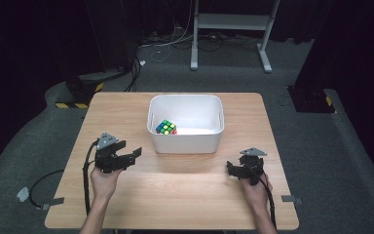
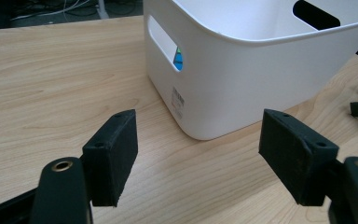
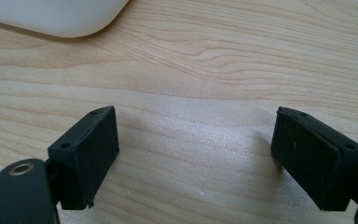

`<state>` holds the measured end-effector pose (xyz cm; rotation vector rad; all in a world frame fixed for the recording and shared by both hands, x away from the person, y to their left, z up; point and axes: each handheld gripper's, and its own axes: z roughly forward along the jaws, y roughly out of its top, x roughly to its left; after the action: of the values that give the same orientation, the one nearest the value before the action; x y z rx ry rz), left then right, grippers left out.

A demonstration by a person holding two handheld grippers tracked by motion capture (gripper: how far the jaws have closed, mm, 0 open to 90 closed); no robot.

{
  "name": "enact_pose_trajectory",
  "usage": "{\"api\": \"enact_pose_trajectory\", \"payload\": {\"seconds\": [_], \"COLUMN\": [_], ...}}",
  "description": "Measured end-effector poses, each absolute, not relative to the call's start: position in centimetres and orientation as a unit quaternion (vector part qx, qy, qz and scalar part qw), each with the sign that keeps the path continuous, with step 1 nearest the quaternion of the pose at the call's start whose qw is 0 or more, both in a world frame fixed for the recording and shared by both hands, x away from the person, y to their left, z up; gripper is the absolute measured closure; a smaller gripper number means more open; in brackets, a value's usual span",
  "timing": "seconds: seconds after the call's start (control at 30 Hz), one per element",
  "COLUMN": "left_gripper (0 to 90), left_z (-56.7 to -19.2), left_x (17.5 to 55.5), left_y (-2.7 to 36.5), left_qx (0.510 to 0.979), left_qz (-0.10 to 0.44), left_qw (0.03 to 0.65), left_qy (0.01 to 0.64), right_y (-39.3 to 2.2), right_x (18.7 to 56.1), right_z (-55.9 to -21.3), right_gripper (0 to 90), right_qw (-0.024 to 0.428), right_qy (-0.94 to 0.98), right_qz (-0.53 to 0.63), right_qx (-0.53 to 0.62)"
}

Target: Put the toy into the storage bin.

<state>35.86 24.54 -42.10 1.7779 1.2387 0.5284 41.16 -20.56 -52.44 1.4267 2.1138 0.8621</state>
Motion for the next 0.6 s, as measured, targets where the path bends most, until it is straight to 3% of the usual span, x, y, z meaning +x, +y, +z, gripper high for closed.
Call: {"api": "enact_pose_trajectory", "payload": {"seconds": [0.6], "left_gripper": [28.4], "left_z": [-43.1], "left_x": [36.2], "left_y": [24.1], "left_qx": [0.717], "left_qz": [0.201], "left_qw": [0.437], "left_qy": [0.504], "right_y": [-20.6], "right_x": [41.2], "right_z": [-52.4], "right_gripper": [14.8], "right_qw": [0.223], "right_qy": [0.765], "right_qz": [0.312], "right_qx": [0.517]}}
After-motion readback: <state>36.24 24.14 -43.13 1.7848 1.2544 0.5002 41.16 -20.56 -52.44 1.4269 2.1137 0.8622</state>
